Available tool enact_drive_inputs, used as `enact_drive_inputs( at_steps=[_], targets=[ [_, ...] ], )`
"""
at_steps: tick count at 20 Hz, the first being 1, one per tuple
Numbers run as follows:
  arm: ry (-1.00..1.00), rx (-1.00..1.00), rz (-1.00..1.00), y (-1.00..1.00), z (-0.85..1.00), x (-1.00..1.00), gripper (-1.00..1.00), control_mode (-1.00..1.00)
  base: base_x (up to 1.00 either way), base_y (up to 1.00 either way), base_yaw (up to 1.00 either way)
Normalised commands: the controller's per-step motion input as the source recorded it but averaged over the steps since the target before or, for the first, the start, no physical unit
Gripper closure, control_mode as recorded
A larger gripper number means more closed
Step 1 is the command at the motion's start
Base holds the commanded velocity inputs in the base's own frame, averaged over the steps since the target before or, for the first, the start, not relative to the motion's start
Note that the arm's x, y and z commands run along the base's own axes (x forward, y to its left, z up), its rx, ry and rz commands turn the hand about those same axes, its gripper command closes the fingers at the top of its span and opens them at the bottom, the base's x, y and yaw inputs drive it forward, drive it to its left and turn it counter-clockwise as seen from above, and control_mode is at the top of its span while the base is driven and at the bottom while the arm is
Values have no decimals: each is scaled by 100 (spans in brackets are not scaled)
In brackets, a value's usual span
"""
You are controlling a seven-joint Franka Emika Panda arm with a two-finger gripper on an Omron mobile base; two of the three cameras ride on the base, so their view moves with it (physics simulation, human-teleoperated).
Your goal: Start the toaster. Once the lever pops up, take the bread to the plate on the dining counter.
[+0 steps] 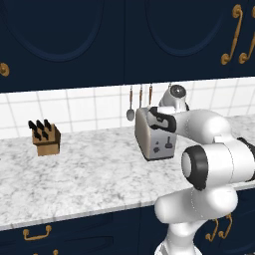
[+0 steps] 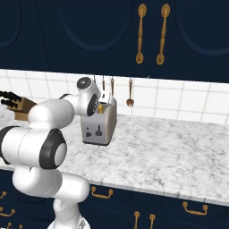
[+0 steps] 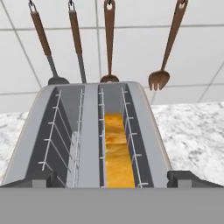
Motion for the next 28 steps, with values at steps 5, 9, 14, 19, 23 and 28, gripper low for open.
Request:
enact_drive_inputs(
  at_steps=[5,9,14,19,23,28],
  targets=[
    [0,0,0,0,0,2,100,-100,0,0,0],
    [0,0,0,-4,0,0,100,-100,0,0,0],
    [0,0,0,-13,0,0,100,-100,0,0,0],
    [0,0,0,-4,0,0,100,-100,0,0,0],
    [-3,0,0,0,0,0,100,-100,0,0,0],
    [-13,3,0,0,10,-13,100,-100,0,0,0]
  ],
)
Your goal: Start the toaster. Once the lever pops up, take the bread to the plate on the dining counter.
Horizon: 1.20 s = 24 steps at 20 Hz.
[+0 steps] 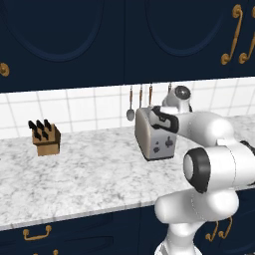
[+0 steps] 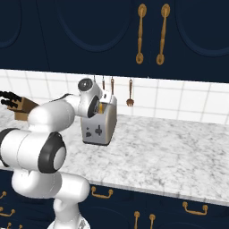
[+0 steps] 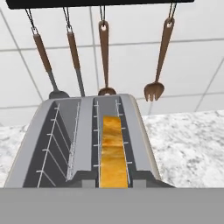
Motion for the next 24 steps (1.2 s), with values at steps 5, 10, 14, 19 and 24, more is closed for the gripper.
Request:
enact_drive_inputs(
  at_steps=[5,10,14,19,24],
  targets=[
    [-11,3,0,0,11,-19,100,-100,0,0,0],
    [-10,2,0,0,30,-18,100,-100,0,0,0],
    [-14,1,0,0,42,-23,100,-100,0,0,0],
    [-20,2,0,0,32,-39,100,-100,0,0,0],
    [-18,3,0,0,36,-33,100,-100,0,0,0]
  ],
)
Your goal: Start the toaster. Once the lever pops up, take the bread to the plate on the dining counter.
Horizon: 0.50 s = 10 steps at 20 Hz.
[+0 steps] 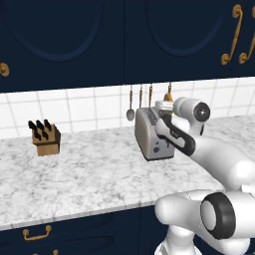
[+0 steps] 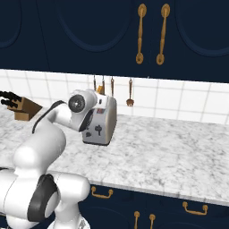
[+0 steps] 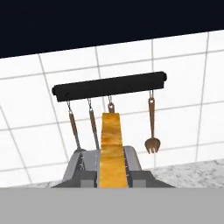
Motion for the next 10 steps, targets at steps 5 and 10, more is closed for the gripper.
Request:
enact_drive_inputs(
  at_steps=[5,10],
  targets=[
    [-8,2,0,0,50,-18,100,-100,0,0,0],
    [1,0,0,0,23,-50,100,-100,0,0,0]
  ],
)
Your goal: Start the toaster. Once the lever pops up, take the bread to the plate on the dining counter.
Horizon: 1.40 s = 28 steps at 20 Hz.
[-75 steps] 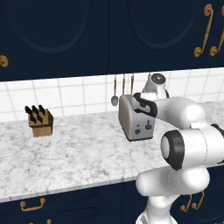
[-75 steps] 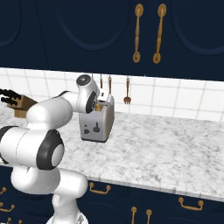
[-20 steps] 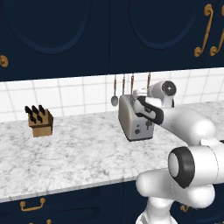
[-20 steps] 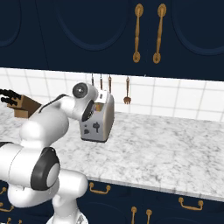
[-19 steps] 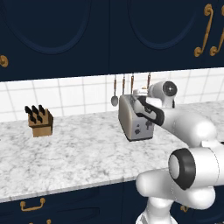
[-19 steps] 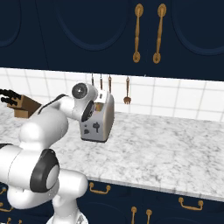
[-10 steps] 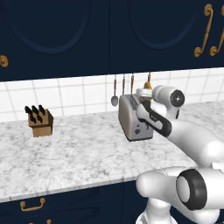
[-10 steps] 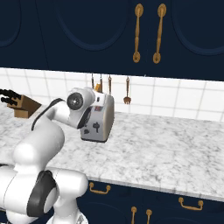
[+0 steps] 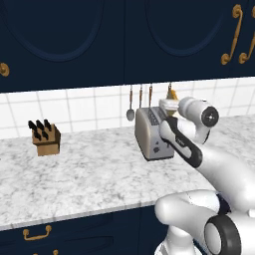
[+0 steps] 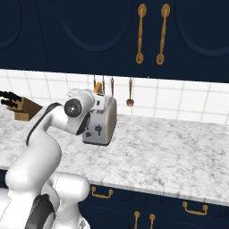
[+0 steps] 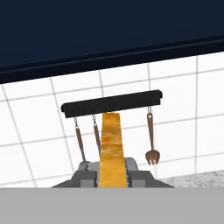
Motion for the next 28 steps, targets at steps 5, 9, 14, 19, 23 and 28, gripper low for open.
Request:
enact_drive_inputs(
  at_steps=[5,9,14,19,23,28],
  targets=[
    [11,0,0,0,15,-69,100,-100,0,0,0],
    [9,0,2,0,13,-93,100,-100,0,0,0],
    [8,0,4,0,10,-100,100,-100,0,0,0],
    [6,0,3,0,37,-92,100,-100,0,0,0],
    [9,-3,1,0,49,-40,100,-100,0,0,0],
    [1,-10,2,0,11,-51,100,-100,0,0,0]
  ],
)
